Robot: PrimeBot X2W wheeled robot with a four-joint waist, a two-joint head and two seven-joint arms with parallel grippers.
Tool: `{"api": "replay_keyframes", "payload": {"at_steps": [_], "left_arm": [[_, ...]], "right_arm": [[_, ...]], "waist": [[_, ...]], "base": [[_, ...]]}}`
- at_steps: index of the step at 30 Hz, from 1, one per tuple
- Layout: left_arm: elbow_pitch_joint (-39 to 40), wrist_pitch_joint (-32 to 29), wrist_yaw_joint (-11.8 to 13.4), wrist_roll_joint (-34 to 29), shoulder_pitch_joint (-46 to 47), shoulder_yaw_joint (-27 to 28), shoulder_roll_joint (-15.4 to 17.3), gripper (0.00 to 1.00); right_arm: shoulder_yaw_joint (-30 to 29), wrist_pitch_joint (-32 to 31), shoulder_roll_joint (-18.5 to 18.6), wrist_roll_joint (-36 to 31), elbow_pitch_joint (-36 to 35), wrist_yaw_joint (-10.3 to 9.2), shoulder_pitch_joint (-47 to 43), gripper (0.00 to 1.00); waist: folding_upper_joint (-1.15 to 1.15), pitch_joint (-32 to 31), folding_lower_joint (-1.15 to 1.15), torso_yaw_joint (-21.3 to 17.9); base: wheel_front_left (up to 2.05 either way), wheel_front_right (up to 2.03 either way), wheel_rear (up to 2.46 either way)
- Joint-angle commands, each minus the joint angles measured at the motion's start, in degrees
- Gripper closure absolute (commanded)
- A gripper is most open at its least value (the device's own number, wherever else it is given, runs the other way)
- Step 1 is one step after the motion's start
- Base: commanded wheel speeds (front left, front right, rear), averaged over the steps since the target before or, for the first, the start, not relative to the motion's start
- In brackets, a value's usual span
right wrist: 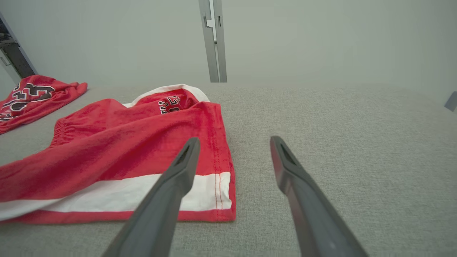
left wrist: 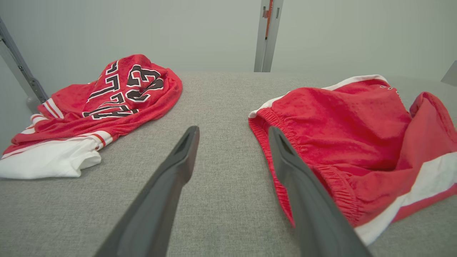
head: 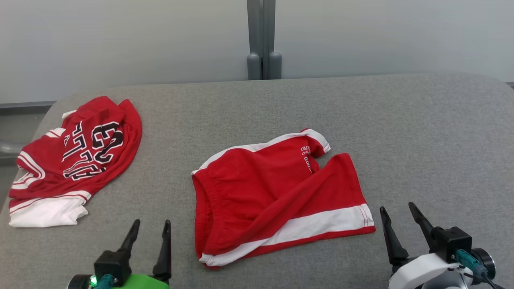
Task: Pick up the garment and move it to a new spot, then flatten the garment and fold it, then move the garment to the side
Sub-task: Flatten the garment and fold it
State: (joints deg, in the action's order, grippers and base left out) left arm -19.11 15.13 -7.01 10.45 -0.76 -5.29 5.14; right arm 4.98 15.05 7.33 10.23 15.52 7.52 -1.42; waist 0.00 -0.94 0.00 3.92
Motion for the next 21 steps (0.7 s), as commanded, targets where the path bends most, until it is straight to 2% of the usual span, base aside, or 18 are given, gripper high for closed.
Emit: {"api": "replay_keyframes", "payload": {"at_steps": [1,7,12,21], "left_arm": [[-0.5,0.0,-0.1,-0.1,0.9,-1.0,0.5,0.00],[-2.7,-0.5,-0.5,0.0,1.6,-9.0,1.2,0.00],[-4.7,-0.6,-0.5,2.8,2.4,-16.5,2.4,0.00],[-10.1,-0.4,-0.5,6.3,4.6,-21.8,3.6,0.00]], "right_arm": [[0.4,0.1,0.6,0.0,1.2,-0.06,0.9,0.00],[2.3,0.2,1.8,1.0,8.7,-0.06,4.5,0.00],[5.1,0.2,1.9,2.0,14.7,-0.05,8.5,0.00],[10.0,0.2,2.1,4.4,22.8,-0.06,13.9,0.00]], "waist": [[0.00,0.2,0.00,0.2],[0.00,1.6,0.00,0.9],[0.00,2.9,0.00,1.2],[0.00,4.3,0.00,1.5]], "base": [[0.00,0.00,0.00],[0.00,0.00,0.00],[0.00,0.00,0.00],[0.00,0.00,0.00]]}}
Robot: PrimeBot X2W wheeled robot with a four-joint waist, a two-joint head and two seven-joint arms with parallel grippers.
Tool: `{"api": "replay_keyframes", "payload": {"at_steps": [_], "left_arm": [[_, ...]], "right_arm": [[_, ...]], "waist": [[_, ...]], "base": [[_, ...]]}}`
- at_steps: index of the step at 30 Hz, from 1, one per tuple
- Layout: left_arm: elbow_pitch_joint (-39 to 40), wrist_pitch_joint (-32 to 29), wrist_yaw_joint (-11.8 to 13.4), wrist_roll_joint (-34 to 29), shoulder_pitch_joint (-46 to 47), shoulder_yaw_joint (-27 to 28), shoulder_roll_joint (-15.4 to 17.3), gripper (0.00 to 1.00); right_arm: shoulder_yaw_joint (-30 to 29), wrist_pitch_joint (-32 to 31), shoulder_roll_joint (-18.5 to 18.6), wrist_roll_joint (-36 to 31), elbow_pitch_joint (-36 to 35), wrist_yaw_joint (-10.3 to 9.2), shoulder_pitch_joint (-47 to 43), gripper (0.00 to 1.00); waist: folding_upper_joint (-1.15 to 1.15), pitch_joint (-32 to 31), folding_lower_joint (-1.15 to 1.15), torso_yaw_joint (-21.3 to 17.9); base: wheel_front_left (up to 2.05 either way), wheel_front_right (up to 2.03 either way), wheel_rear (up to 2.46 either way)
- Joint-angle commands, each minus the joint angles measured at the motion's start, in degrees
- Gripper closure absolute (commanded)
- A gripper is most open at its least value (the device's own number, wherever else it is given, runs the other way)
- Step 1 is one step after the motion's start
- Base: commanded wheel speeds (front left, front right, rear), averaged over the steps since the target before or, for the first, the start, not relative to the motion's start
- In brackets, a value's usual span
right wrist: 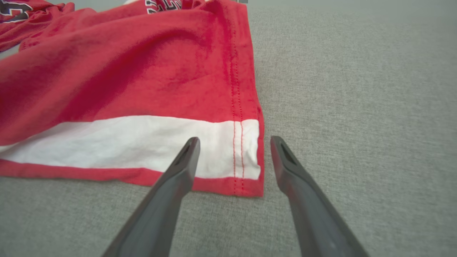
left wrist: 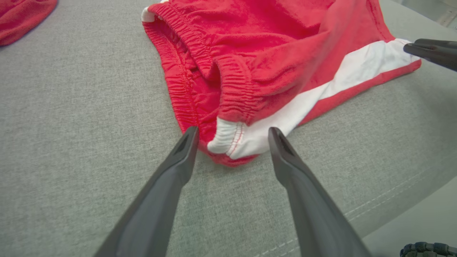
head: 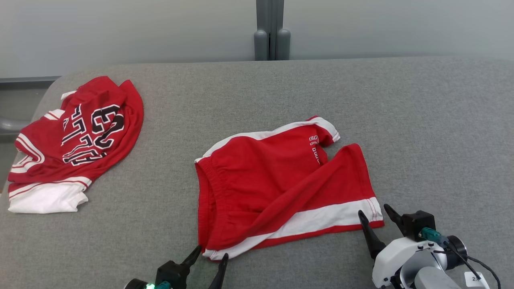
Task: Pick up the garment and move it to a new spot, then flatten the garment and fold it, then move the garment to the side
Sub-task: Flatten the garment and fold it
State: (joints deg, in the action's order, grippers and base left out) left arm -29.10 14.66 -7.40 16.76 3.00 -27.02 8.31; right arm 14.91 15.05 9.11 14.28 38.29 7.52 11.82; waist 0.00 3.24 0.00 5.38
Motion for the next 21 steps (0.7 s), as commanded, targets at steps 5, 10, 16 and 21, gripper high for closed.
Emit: {"api": "replay_keyframes", "payload": {"at_steps": [5,10,16,21], "left_arm": [[-2.1,0.4,-0.1,1.5,2.4,-1.5,0.5,0.00],[-4.0,0.5,-0.1,4.5,4.1,-3.9,-0.3,0.66],[-5.2,0.5,-0.1,9.4,5.8,-6.0,-0.2,1.00],[-1.2,0.5,-0.1,12.6,5.5,-5.4,1.2,1.00]], "right_arm": [[2.3,0.2,0.3,2.1,3.1,-0.06,2.6,0.00],[4.1,0.2,0.5,4.6,5.4,-0.06,4.2,0.73],[5.2,0.2,1.0,6.2,3.3,-0.06,4.5,1.00],[4.0,0.2,2.7,6.0,-3.6,-0.06,1.7,1.00]], "waist": [[0.00,0.5,0.00,0.4],[0.00,0.9,0.00,0.7],[0.00,1.2,0.00,0.8],[0.00,1.1,0.00,0.7]], "base": [[0.00,0.00,0.00],[0.00,0.00,0.00],[0.00,0.00,0.00],[0.00,0.00,0.00]]}}
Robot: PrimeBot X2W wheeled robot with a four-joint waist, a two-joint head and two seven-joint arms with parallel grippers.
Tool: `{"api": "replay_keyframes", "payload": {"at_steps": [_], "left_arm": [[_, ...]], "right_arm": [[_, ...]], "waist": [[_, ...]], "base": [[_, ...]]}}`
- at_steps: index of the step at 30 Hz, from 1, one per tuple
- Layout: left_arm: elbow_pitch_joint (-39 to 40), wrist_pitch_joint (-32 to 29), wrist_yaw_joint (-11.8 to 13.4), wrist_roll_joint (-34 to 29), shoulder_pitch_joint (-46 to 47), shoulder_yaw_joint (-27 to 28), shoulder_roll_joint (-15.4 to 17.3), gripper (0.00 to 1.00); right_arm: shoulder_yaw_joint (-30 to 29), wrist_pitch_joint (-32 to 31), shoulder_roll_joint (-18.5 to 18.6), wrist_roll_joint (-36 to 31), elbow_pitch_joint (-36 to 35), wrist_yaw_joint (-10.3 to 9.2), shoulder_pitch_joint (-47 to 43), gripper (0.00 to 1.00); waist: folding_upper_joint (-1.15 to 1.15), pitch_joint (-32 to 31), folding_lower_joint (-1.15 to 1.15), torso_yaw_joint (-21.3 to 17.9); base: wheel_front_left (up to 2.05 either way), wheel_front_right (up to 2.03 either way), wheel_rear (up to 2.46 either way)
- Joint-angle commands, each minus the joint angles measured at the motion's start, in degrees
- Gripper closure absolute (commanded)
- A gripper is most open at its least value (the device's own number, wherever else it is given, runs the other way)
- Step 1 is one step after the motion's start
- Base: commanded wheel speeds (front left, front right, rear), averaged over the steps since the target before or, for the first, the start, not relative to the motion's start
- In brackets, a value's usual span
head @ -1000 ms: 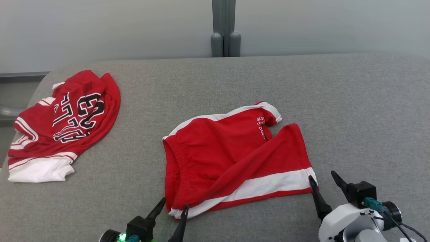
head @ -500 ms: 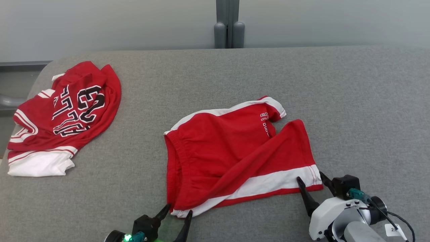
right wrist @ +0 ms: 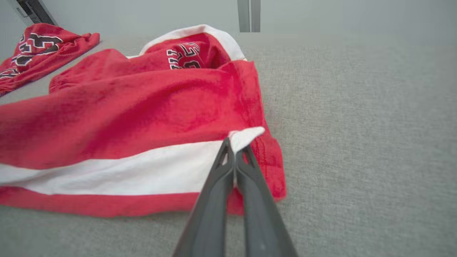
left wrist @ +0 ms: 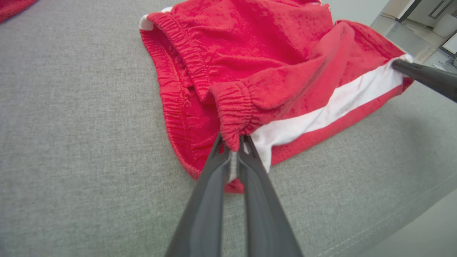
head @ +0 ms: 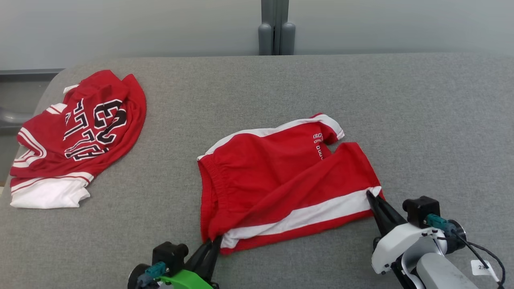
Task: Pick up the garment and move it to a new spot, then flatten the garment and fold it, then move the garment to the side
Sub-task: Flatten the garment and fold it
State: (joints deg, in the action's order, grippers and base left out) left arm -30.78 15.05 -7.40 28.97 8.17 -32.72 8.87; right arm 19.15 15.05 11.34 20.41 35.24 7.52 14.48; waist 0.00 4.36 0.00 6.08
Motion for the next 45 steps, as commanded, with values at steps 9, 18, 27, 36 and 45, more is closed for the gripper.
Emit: {"api": "replay_keyframes", "payload": {"at_steps": [9,18,27,36,45], "left_arm": [[12.4,-1.2,-0.1,6.0,7.5,2.9,5.3,1.00],[10.3,-10.0,-0.1,16.8,32.5,2.8,8.7,1.00],[-4.1,-13.5,-0.1,24.1,62.4,5.1,8.3,1.00],[-12.0,-9.5,-0.1,26.5,81.9,2.9,7.0,1.00],[-11.8,-4.8,-0.1,32.0,77.1,-3.3,8.5,1.00]], "right_arm": [[-0.6,0.2,2.2,1.2,-13.4,-0.06,1.9,1.00],[3.3,0.0,3.2,6.8,-9.8,-0.03,23.7,1.00],[3.1,-3.4,1.9,16.8,5.5,-0.03,54.4,1.00],[2.3,-2.9,1.2,20.1,17.3,-0.04,75.3,1.00],[8.6,-1.1,0.8,24.1,18.5,-0.03,72.8,1.00]], "waist": [[0.00,1.3,0.00,-2.4],[0.00,7.6,0.00,-5.2],[0.00,15.5,0.00,-7.5],[0.00,19.8,0.00,-8.9],[0.00,21.5,0.00,-10.3]], "base": [[0.00,0.00,0.00],[0.00,0.00,0.00],[0.00,0.00,0.00],[0.00,0.00,0.00],[0.00,0.00,0.00]]}}
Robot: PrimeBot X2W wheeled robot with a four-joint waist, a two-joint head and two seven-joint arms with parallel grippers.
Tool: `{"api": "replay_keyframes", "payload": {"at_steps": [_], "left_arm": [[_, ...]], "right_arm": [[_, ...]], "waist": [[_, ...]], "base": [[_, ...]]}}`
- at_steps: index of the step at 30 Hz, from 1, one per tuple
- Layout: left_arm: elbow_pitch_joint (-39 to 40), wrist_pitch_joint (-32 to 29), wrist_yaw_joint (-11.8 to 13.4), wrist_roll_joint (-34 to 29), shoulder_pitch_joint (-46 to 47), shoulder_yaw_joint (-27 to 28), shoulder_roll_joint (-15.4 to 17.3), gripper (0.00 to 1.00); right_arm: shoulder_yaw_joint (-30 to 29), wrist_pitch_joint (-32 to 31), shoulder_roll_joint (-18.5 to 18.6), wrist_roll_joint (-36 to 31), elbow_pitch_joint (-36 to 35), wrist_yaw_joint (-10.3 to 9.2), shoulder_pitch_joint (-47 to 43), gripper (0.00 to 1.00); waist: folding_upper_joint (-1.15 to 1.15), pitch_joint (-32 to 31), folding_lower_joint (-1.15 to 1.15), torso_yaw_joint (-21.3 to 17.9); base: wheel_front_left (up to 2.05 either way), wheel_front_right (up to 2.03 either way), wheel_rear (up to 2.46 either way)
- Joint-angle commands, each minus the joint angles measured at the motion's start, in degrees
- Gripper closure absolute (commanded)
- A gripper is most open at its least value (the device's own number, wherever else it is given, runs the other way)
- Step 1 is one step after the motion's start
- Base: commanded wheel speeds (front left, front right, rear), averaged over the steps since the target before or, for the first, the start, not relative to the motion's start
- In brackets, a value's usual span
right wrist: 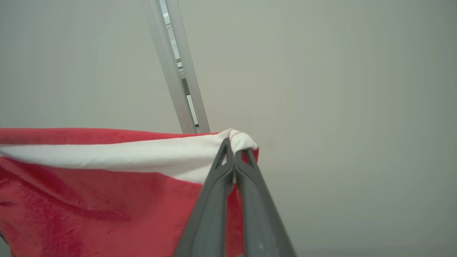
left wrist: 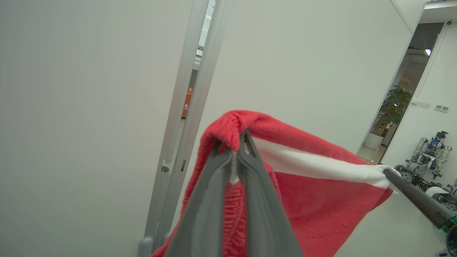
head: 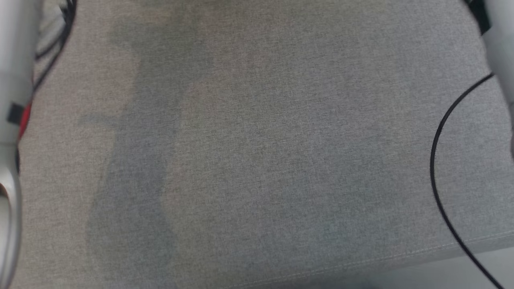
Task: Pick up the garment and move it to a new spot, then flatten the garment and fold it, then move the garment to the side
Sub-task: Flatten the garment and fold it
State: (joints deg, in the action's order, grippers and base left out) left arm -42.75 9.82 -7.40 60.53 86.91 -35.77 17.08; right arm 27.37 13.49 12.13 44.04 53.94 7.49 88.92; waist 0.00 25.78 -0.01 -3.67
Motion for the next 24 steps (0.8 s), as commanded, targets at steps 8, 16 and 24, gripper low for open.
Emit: {"api": "replay_keyframes", "payload": {"at_steps": [8,16,24], "left_arm": [[7.7,5.1,-0.1,3.4,-22.4,-6.7,2.9,1.00],[17.7,5.4,0.3,-4.8,-47.5,0.6,2.2,1.00],[24.4,5.4,1.6,-12.9,-68.9,3.4,0.8,1.00]], "right_arm": [[8.6,1.7,5.1,6.6,-9.5,0.00,-21.6,1.00],[9.3,1.7,12.0,10.4,-21.4,-0.01,-45.5,1.00],[5.6,1.7,14.1,9.4,-30.0,-0.01,-65.9,1.00]], "waist": [[0.00,-3.9,0.01,-0.2],[0.00,-9.8,0.01,1.0],[0.00,-14.0,0.01,1.9]], "base": [[0.00,0.00,0.00],[0.00,0.00,0.00],[0.00,0.00,0.00]]}}
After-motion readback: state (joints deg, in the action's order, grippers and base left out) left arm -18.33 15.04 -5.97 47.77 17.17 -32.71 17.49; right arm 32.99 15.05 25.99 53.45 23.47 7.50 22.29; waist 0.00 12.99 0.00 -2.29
